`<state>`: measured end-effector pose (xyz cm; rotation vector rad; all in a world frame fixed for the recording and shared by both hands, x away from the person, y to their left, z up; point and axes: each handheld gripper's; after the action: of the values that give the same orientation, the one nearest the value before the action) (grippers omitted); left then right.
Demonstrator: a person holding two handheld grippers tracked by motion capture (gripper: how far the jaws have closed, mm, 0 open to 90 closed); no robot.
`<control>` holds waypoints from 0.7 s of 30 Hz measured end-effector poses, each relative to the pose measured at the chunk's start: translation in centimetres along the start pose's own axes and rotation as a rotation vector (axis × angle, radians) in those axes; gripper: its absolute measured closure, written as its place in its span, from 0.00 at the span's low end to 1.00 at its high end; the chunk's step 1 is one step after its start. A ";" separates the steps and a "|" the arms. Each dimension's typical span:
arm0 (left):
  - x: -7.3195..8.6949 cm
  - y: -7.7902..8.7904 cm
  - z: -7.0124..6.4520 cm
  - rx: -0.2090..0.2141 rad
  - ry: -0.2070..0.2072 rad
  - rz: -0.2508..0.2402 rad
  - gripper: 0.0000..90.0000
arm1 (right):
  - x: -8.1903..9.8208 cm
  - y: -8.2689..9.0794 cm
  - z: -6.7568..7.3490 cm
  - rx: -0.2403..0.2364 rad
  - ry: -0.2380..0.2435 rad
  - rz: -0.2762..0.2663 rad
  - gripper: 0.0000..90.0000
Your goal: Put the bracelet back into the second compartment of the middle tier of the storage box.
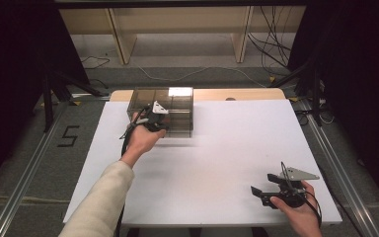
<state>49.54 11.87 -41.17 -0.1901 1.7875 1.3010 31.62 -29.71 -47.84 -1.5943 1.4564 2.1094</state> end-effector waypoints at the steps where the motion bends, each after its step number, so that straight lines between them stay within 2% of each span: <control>1: 0.0 0.0 0.0 -0.001 0.000 0.000 1.00 | 0.0 0.0 0.0 0.000 0.000 0.000 0.19; 21: 0.0 -1.0 0.5 -0.013 0.008 0.005 1.00 | 0.0 0.0 0.0 -0.001 0.000 -0.001 0.19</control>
<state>50.42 11.87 -41.86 -0.1979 1.7876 1.3175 31.62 -29.71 -47.84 -1.5945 1.4550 2.1100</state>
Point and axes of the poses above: each handheld gripper's, and its own axes: y roughly backward along the jaws, x roughly out of its underside, z roughly to its left, and after that the axes turned 11 degrees about y, right-handed
